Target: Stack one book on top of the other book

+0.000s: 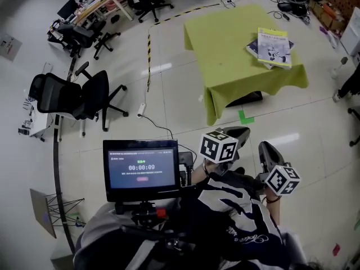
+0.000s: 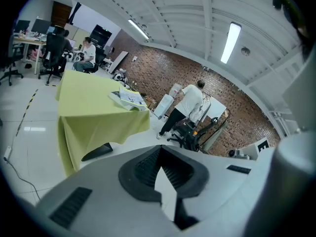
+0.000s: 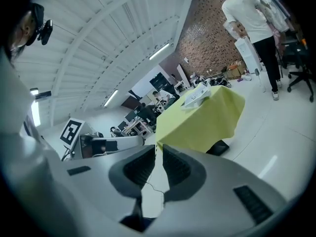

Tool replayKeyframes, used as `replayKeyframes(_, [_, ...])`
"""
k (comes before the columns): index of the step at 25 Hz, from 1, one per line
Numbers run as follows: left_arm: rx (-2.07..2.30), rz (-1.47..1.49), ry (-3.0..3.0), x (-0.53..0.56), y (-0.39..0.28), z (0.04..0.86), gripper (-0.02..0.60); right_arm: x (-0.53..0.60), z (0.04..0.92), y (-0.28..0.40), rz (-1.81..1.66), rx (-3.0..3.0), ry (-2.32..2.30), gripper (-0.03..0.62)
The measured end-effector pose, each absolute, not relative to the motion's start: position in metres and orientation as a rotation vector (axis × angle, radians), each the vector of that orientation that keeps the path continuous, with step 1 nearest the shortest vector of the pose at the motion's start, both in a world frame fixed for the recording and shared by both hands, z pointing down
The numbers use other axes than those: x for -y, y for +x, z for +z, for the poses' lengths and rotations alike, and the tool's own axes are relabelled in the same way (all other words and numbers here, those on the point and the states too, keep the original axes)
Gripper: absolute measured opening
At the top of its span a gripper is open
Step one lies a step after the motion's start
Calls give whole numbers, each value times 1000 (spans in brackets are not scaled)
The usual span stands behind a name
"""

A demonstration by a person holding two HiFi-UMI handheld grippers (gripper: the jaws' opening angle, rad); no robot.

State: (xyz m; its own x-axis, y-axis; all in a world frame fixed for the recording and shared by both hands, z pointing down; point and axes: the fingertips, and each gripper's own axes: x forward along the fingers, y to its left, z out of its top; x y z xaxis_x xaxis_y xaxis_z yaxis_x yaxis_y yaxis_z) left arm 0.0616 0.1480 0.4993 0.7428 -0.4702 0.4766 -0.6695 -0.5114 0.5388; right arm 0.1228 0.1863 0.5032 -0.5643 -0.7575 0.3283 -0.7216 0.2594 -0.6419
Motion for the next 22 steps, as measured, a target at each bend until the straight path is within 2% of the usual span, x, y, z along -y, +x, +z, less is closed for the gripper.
replayKeyframes(9, [802,360,2215,-138,29,504,5,-166,507,94,-1228,-2398,-1526,35])
replayKeyframes(12, [811,340,2217,-131,6,498,5,-161,501,76,-1225,-2393,-1532,12])
replayKeyframes(22, [794,288,2234,-90,-21,492,5,-127,486,55,-1172,-2374,-1568,-2])
